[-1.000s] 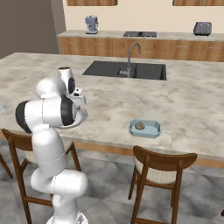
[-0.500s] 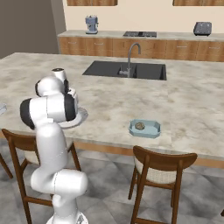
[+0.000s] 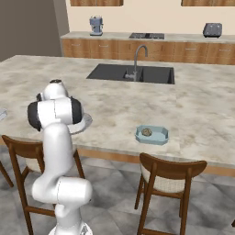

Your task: Place two dumplings into each of the tupperware containers and then place the containers in the fridge.

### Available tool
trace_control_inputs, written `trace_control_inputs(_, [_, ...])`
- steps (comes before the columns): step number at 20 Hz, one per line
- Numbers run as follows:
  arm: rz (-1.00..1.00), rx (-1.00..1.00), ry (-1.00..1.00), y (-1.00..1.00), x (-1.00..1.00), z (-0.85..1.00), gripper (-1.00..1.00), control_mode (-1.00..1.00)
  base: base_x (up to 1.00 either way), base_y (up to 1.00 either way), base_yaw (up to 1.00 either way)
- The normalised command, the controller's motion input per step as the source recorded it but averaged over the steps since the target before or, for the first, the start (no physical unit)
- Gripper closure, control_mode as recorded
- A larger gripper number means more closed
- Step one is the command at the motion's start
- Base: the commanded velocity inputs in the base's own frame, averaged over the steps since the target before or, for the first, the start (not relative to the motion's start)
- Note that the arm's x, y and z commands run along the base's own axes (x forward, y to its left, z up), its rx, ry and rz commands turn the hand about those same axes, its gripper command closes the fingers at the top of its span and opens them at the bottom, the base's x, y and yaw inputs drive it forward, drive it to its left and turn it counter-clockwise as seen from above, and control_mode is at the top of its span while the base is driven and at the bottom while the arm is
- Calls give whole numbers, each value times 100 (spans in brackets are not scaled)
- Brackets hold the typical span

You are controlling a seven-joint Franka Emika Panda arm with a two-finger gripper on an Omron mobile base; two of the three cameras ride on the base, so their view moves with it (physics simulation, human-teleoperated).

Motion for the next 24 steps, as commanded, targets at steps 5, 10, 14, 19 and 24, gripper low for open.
trace_control_inputs(5, [0, 1, 0, 2, 35, -28, -100, -100, 0, 0, 0])
trace_control_inputs(10, [0, 0, 0, 7, 33, -15, -100, -100, 0, 0, 0])
trace_control_inputs(14, [0, 0, 0, 2, 39, -10, -100, -100, 0, 0, 0])
trace_control_inputs(19, [0, 0, 0, 7, 6, -18, -100, -100, 0, 0, 0])
trace_control_inputs(24, [0, 0, 0, 10, 0, -34, 100, -100, 0, 0, 0])
